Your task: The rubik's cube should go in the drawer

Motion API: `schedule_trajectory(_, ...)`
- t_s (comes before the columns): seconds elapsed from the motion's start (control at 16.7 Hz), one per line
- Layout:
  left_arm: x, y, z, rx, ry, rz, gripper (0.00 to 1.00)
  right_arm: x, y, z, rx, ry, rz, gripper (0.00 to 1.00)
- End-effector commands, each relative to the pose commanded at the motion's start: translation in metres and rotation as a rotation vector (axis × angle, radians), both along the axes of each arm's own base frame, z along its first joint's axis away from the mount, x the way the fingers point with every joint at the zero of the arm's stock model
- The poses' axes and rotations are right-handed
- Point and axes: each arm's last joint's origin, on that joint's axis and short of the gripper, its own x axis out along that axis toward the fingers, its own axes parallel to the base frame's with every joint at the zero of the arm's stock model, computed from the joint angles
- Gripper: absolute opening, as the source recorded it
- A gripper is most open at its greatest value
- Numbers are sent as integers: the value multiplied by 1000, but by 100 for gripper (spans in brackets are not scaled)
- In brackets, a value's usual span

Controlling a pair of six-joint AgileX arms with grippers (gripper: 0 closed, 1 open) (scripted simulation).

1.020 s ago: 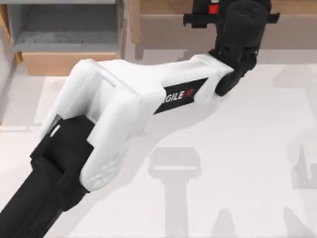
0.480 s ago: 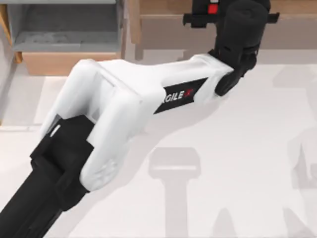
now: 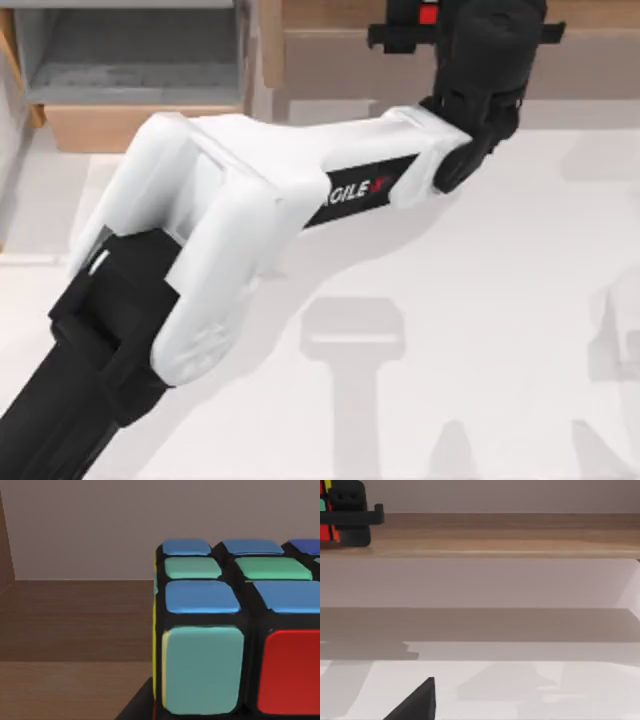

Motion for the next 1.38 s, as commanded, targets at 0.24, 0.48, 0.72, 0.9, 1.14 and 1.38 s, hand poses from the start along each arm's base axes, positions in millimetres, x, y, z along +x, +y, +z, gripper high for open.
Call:
schedule_trajectory(0.24,-11,0,10,0,1,-1,0,0,0,0,0,0,0,100)
schedule_trajectory(0.48,-9,2,9,2,1,4,0,0,0,0,0,0,0,100)
schedule_trajectory(0.72,-10,0,20,15,1,-21,0,0,0,0,0,0,0,100)
schedule_trajectory(0.9,-16,-6,35,58,15,-76,0,0,0,0,0,0,0,100)
schedule_trajectory(1.14,-33,-22,48,181,71,-198,0,0,0,0,0,0,0,100)
schedule_trajectory(1.38,-59,-42,53,349,157,-365,0,0,0,0,0,0,0,100)
